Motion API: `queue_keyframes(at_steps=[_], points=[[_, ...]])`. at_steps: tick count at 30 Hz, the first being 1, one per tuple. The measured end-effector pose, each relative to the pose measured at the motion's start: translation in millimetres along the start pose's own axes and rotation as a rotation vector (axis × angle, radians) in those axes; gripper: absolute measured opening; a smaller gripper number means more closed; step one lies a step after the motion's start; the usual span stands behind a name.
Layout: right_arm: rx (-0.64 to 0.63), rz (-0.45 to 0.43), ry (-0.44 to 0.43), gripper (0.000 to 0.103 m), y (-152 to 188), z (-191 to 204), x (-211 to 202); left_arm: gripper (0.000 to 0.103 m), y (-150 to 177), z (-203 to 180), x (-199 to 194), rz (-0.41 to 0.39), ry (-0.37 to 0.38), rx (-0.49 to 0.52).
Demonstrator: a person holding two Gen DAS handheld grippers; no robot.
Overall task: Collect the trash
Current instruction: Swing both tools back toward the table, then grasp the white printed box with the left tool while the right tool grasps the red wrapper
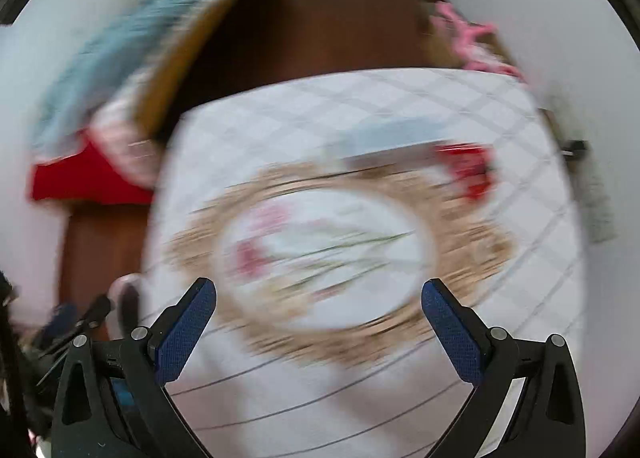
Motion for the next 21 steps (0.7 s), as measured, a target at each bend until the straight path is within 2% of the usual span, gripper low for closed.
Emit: queue_keyframes(at_steps=[2,4,8,10,12,13,14,15,18,21], points=[[0.026,0.015,0.055,0.102,-22,-38,20,0.103,-9,-27,23,0.027,0.006,0.053],[0.050,0.037,0.085,0.094,-40,-67,39,0.103,-17,-49,36,0.039,0.020,0.090],[0.031,0.076,0.068,0.088,-61,-90,66,0.103,-39,-95,41,0.023,0.028,0.187],[0.022,0.089,0.051,0.076,-68,-89,78,0.103,-51,-117,34,-0.014,0.027,0.252],[0.018,0.094,0.037,0.050,-73,-89,83,0.103,-63,-136,29,-0.043,0.030,0.306],[0.017,0.091,0.029,0.043,-74,-91,86,0.103,-69,-148,26,-0.060,0.040,0.342],[0.013,0.085,0.019,0.031,-75,-93,86,0.103,-75,-154,23,-0.074,0.045,0.372],[0.015,0.079,0.016,0.023,-75,-95,85,0.103,-82,-167,21,-0.092,0.049,0.417],[0.056,0.051,0.010,0.017,-71,-110,70,0.103,-95,-203,19,-0.116,0.100,0.560],[0.105,0.047,0.023,0.017,-68,-133,61,0.103,-92,-245,28,-0.070,0.158,0.728]])
Point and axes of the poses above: each gripper's, at about its wrist camera, not at the fingertips, and x roughly the way its jaws point, z to its left, y to its underside, the point moved 8 cm from there along x, roughly the way its jaws point
